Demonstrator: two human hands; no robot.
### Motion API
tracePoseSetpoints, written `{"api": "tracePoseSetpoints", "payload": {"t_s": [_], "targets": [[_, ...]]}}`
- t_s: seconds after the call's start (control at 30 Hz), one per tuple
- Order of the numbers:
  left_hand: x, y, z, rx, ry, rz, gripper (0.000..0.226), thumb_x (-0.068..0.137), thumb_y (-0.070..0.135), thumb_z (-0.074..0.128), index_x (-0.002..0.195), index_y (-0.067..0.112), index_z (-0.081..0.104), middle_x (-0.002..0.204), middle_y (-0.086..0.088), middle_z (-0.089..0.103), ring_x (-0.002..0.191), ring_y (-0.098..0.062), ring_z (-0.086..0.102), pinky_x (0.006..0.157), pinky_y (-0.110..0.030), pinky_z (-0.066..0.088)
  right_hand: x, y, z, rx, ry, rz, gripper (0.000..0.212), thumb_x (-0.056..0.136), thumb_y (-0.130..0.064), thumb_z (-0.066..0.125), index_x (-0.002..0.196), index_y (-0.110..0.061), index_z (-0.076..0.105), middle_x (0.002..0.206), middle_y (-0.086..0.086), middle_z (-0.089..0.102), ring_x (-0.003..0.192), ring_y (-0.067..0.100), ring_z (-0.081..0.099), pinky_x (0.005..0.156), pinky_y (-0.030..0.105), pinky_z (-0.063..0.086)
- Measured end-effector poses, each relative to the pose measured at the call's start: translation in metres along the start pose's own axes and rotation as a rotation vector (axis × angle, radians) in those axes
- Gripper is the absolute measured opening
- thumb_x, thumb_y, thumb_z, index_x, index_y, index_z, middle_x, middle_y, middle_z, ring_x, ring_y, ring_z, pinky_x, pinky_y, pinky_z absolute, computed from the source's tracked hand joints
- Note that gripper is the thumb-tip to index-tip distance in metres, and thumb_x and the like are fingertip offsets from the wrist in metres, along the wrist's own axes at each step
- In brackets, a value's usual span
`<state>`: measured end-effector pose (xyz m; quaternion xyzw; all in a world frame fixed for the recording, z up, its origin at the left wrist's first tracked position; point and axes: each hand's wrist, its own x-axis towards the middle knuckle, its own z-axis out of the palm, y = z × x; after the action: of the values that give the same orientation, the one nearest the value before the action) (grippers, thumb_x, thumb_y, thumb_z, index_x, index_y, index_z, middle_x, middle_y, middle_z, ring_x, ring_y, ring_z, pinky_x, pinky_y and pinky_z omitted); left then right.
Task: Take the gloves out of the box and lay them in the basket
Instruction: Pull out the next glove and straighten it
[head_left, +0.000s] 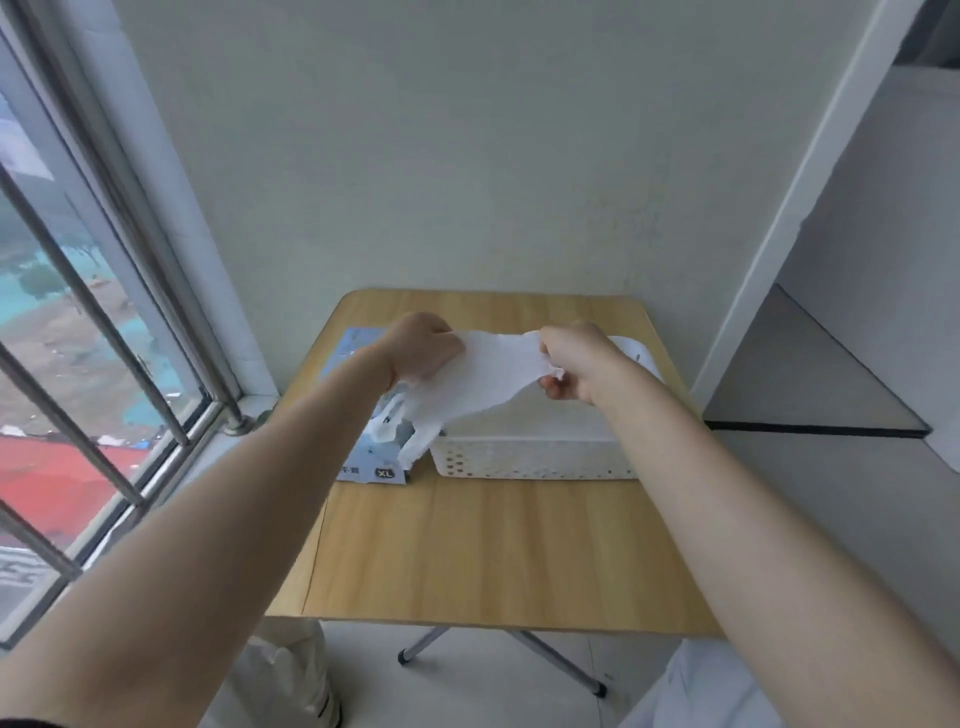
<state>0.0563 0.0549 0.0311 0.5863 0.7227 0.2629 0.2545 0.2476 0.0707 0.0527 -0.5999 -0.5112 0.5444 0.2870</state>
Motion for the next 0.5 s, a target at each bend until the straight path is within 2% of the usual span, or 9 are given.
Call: {"api": "tracePoseSetpoints", "payload": {"t_s": [0.03,0.1,0.17,0.23,0.3,0.33,0.43,0.5], "targets": [[0.007,0.010,0.010,0.052,-0.013,0.012,0.015,0.090,0.022,0.054,0.085,0.015,0.067,0.083,-0.004,0.064,0.078,-0.025,0.058,0.066,-0.030,0.050,0.007,0.007,-0.011,-0.036,0.023,0.006,0.018,0.087,-0.003,0.038,0.086,-0.005,0.056,0.068,0.009,0.051,0.038,0.017,0.044,0.044,0.022,0.038],[0.015,0.020,0.023,0.138,-0.026,0.027,0.014,0.089,0.024,0.057,0.089,0.017,0.069,0.095,-0.006,0.067,0.087,-0.028,0.063,0.077,-0.037,0.055,0.018,0.016,-0.024,-0.131,0.062,-0.010,0.031,0.086,-0.006,0.038,0.109,-0.003,0.059,0.079,0.012,0.056,0.038,0.016,0.047,0.045,0.023,0.041],[0.021,0.030,0.036,0.194,-0.039,0.035,0.018,0.089,0.024,0.058,0.097,0.014,0.070,0.096,-0.007,0.066,0.087,-0.028,0.063,0.072,-0.033,0.053,0.026,0.025,-0.037,-0.236,0.107,-0.082,0.037,0.090,-0.010,0.038,0.124,-0.003,0.052,0.084,0.010,0.056,0.047,0.018,0.050,0.046,0.023,0.041],[0.026,0.037,0.049,0.263,-0.046,0.046,0.018,0.088,0.026,0.058,0.097,0.013,0.068,0.092,-0.005,0.065,0.080,-0.027,0.063,0.064,-0.028,0.050,0.029,0.034,-0.048,-0.391,0.151,-0.190,0.036,0.096,-0.015,0.038,0.129,-0.003,0.046,0.088,0.009,0.055,0.057,0.019,0.050,0.047,0.022,0.036],[0.030,0.043,0.062,0.358,-0.043,0.090,0.018,0.087,0.028,0.061,0.100,0.015,0.064,0.099,-0.004,0.063,0.086,-0.026,0.060,0.070,-0.032,0.053,0.032,0.043,-0.059,-0.575,0.201,-0.277,0.038,0.099,-0.015,0.038,0.133,0.002,0.040,0.102,0.011,0.057,0.070,0.021,0.050,0.049,0.025,0.033],[0.030,0.042,0.064,0.379,-0.025,0.104,0.021,0.087,0.030,0.063,0.104,0.018,0.063,0.102,-0.003,0.061,0.087,-0.026,0.059,0.073,-0.035,0.055,0.032,0.045,-0.059,-0.671,0.218,-0.311,0.040,0.099,-0.012,0.039,0.136,0.003,0.036,0.099,0.010,0.057,0.072,0.021,0.050,0.048,0.027,0.031],[0.029,0.041,0.071,0.484,0.107,0.180,0.027,0.085,0.031,0.065,0.109,0.021,0.059,0.104,-0.001,0.055,0.087,-0.025,0.056,0.072,-0.035,0.050,0.034,0.052,-0.058,-0.929,0.263,-0.384,0.049,0.094,0.001,0.041,0.141,0.000,0.028,0.077,0.002,0.048,0.058,0.016,0.045,0.043,0.027,0.026],[0.027,0.044,0.073,0.555,0.213,0.309,0.025,0.084,0.035,0.066,0.104,0.022,0.058,0.102,0.001,0.054,0.090,-0.023,0.056,0.069,-0.032,0.041,0.034,0.055,-0.058,-1.064,0.294,-0.441,0.051,0.091,0.004,0.044,0.140,-0.001,0.028,0.087,0.006,0.054,0.058,0.018,0.045,0.043,0.027,0.026]]}}
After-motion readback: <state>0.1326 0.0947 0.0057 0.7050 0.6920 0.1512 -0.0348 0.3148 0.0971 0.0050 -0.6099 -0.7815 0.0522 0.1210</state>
